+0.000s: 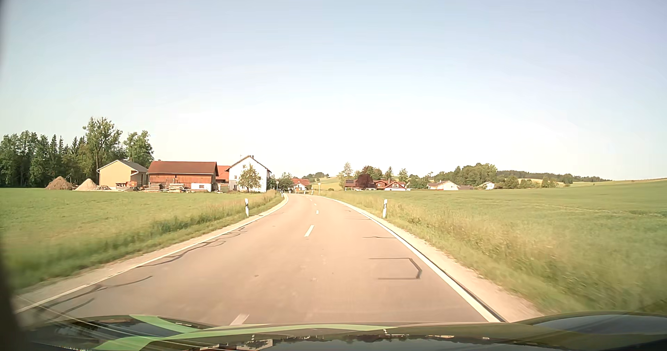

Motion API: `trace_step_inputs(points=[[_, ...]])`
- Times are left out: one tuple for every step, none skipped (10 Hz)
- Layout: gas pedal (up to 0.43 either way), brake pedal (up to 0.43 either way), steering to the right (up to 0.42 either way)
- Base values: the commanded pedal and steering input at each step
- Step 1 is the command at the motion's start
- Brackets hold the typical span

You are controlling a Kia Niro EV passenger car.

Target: Follow the waypoints while adhering to traffic rules and regulations

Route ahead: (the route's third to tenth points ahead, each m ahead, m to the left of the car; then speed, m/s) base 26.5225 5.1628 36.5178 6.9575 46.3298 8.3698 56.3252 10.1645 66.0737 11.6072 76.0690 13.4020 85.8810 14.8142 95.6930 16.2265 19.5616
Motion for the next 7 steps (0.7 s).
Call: trace_step_inputs(points=[[0.197,0.0,-0.018],[0.197,0.0,-0.018],[0.197,0.0,-0.018],[0.197,0.0,-0.018],[0.197,0.0,-0.018],[0.177,0.0,-0.018],[0.177,0.0,-0.018]])
